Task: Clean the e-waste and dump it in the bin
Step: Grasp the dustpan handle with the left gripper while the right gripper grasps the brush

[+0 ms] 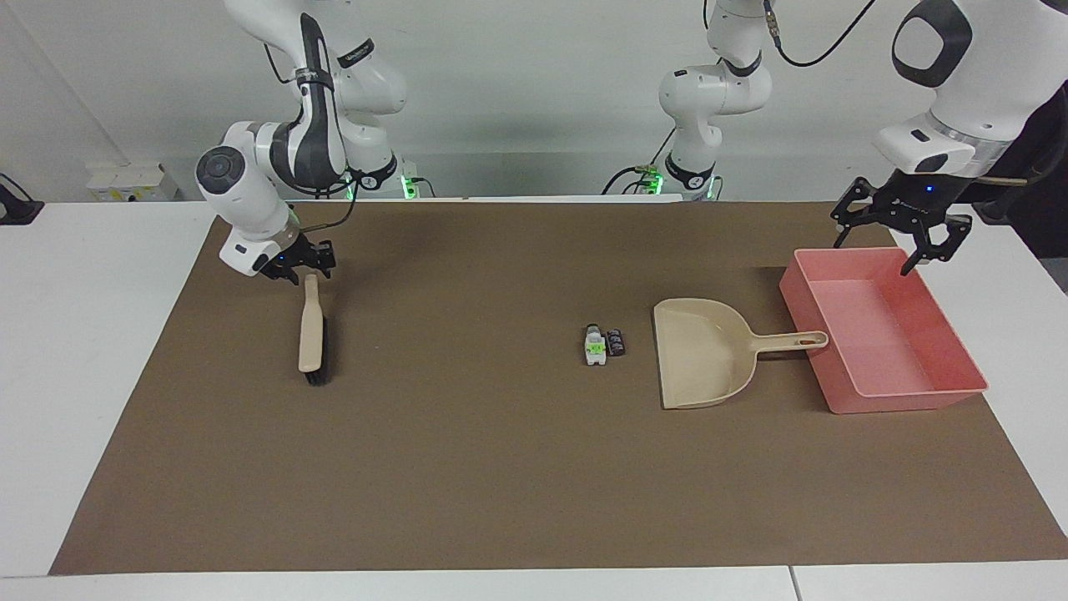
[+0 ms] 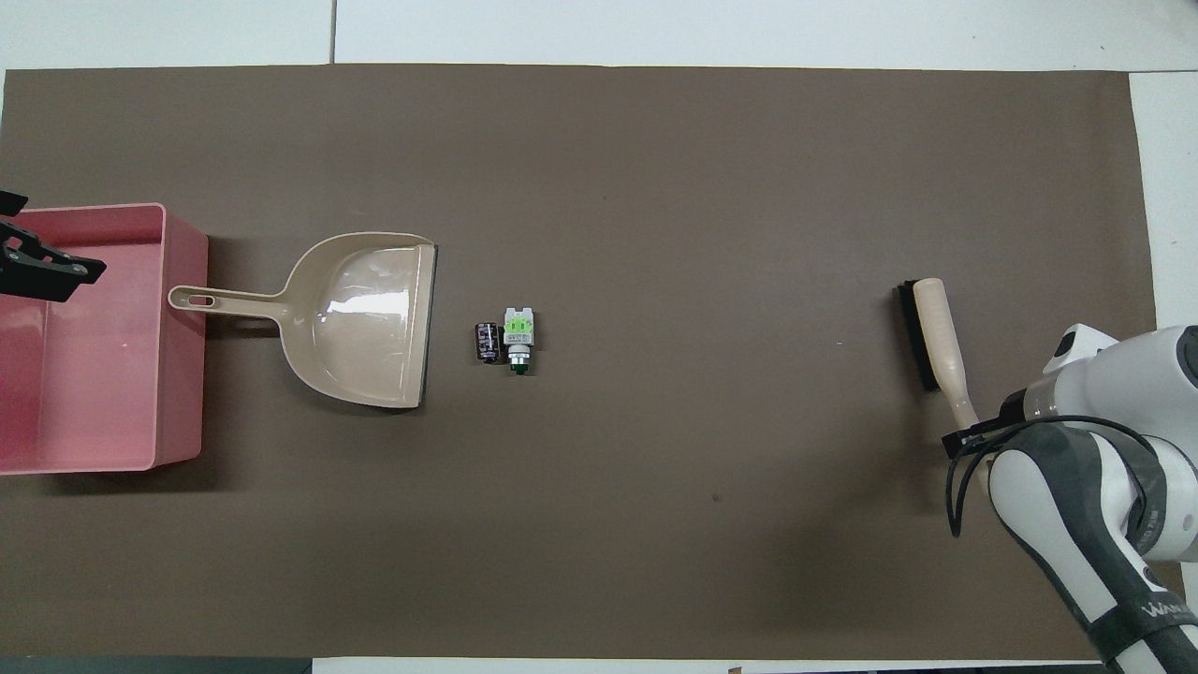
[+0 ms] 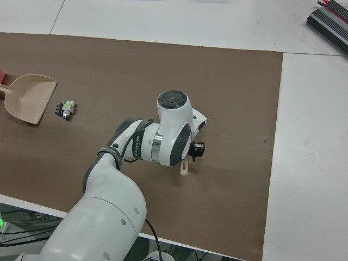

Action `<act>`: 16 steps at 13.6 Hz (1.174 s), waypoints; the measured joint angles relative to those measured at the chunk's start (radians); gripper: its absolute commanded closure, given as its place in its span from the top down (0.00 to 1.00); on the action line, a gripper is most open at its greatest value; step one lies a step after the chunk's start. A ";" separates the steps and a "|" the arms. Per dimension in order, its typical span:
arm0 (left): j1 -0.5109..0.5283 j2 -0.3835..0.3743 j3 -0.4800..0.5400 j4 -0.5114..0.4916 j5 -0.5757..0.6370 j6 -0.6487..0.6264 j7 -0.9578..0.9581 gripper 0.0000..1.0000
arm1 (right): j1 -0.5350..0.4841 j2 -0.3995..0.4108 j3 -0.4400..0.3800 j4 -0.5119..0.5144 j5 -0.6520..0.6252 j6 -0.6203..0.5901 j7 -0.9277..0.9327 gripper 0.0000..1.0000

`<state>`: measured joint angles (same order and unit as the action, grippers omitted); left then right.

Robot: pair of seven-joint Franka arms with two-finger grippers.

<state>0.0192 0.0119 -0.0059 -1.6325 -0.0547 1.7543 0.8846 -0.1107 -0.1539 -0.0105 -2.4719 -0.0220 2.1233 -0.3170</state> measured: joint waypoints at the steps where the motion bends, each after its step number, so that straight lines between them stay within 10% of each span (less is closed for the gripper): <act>1: 0.000 0.006 0.000 -0.010 0.000 0.005 0.095 0.99 | 0.000 0.000 0.000 0.000 0.000 0.000 0.000 0.31; 5: 0.000 0.053 0.000 -0.044 0.000 0.047 0.446 0.99 | 0.000 0.000 0.000 0.000 0.001 0.000 -0.001 0.00; 16: -0.035 0.141 -0.009 -0.333 0.067 0.343 0.653 0.97 | 0.101 0.074 0.013 0.299 0.002 -0.322 0.078 0.00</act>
<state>-0.0154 0.1528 -0.0147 -1.9651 0.0125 2.0972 1.5376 -0.0095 -0.0803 0.0028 -2.1731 -0.0199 1.8013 -0.2385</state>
